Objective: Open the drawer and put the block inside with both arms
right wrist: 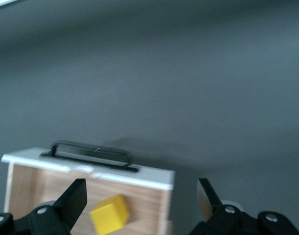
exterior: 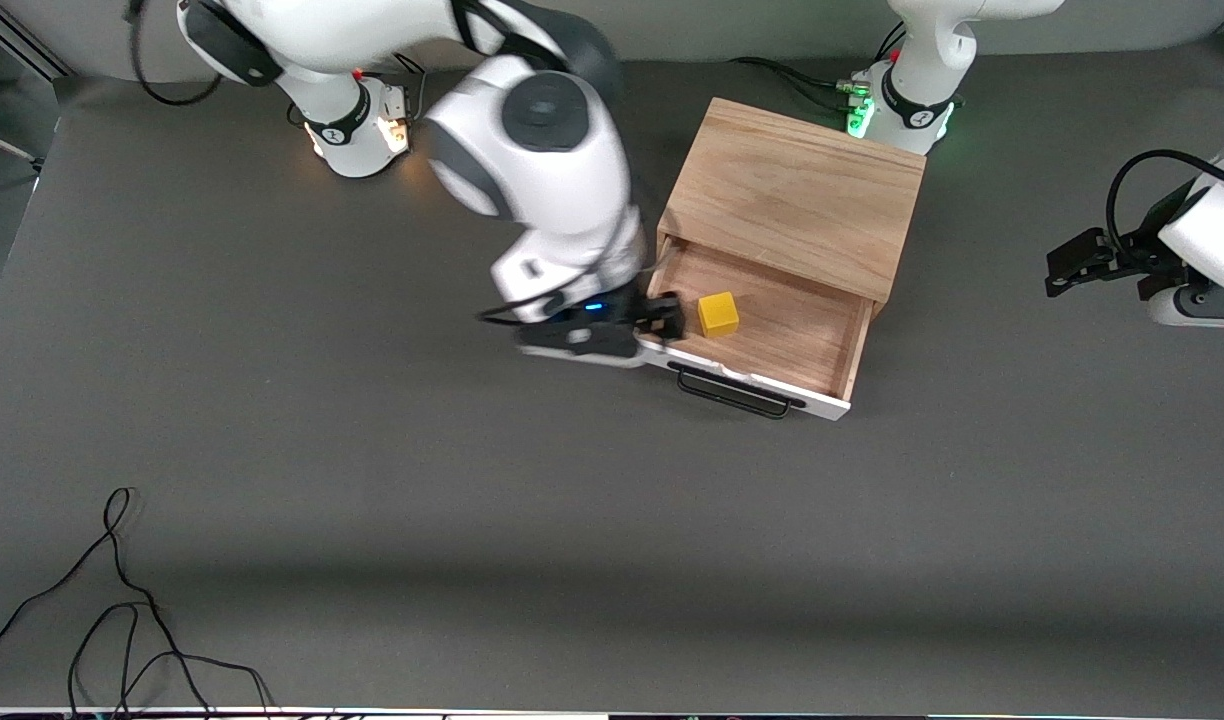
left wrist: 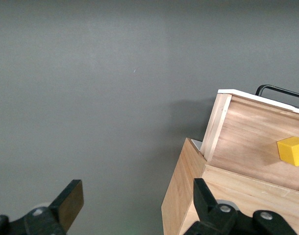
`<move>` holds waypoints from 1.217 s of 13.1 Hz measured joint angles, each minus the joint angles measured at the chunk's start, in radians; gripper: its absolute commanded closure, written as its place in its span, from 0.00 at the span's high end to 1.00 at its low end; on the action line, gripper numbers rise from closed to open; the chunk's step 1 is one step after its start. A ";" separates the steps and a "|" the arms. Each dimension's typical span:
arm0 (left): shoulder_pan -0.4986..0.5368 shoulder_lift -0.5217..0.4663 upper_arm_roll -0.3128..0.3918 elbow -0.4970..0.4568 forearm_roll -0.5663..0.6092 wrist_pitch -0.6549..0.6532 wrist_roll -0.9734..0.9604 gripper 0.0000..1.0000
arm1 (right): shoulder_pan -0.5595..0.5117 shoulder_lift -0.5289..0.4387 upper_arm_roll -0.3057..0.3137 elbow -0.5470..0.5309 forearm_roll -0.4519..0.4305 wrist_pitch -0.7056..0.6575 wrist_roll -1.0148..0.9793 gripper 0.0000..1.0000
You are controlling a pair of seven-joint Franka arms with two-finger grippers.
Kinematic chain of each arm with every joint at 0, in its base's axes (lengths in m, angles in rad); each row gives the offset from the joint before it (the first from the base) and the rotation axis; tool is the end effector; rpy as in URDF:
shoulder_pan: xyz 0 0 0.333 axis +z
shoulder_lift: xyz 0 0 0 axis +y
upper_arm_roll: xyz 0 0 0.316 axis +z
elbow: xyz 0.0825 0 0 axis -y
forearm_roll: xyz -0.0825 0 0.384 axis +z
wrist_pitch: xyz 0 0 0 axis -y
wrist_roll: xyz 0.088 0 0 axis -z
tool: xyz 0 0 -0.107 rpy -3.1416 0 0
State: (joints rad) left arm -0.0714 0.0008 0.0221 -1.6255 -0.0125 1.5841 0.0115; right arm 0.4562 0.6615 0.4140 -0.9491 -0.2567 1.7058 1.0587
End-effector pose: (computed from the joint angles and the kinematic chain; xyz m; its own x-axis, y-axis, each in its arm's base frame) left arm 0.5534 -0.0286 0.5994 0.9973 -0.0606 -0.0420 -0.0601 -0.9981 0.0130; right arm 0.5701 0.4715 0.5229 0.9603 -0.2691 0.0732 -0.2598 -0.9587 -0.1160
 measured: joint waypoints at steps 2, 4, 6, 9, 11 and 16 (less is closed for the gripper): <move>0.001 0.000 -0.001 -0.001 0.007 0.000 0.000 1.00 | -0.096 -0.061 -0.001 -0.002 0.042 -0.104 -0.065 1.00; 0.001 0.000 -0.001 -0.002 0.019 0.000 0.002 1.00 | -0.198 -0.101 -0.001 -0.006 0.070 -0.170 -0.190 1.00; 0.001 0.000 -0.003 -0.002 0.030 -0.001 0.005 1.00 | -0.300 -0.128 -0.001 -0.017 0.084 -0.180 -0.324 1.00; 0.002 0.000 -0.003 -0.003 0.033 -0.003 0.008 1.00 | -0.447 -0.151 -0.003 -0.036 0.151 -0.172 -0.464 1.00; 0.003 0.000 -0.003 -0.003 0.033 -0.003 0.008 1.00 | -0.497 -0.166 -0.042 -0.037 0.173 -0.171 -0.534 1.00; 0.004 0.000 -0.003 -0.003 0.032 -0.012 0.008 1.00 | -0.498 -0.265 -0.216 -0.116 0.222 -0.174 -0.682 1.00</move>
State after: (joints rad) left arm -0.0673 0.0009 0.0189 -1.6286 0.0199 1.5723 0.0196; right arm -0.0414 0.3968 0.1979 -1.0655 -0.0344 1.5317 0.3766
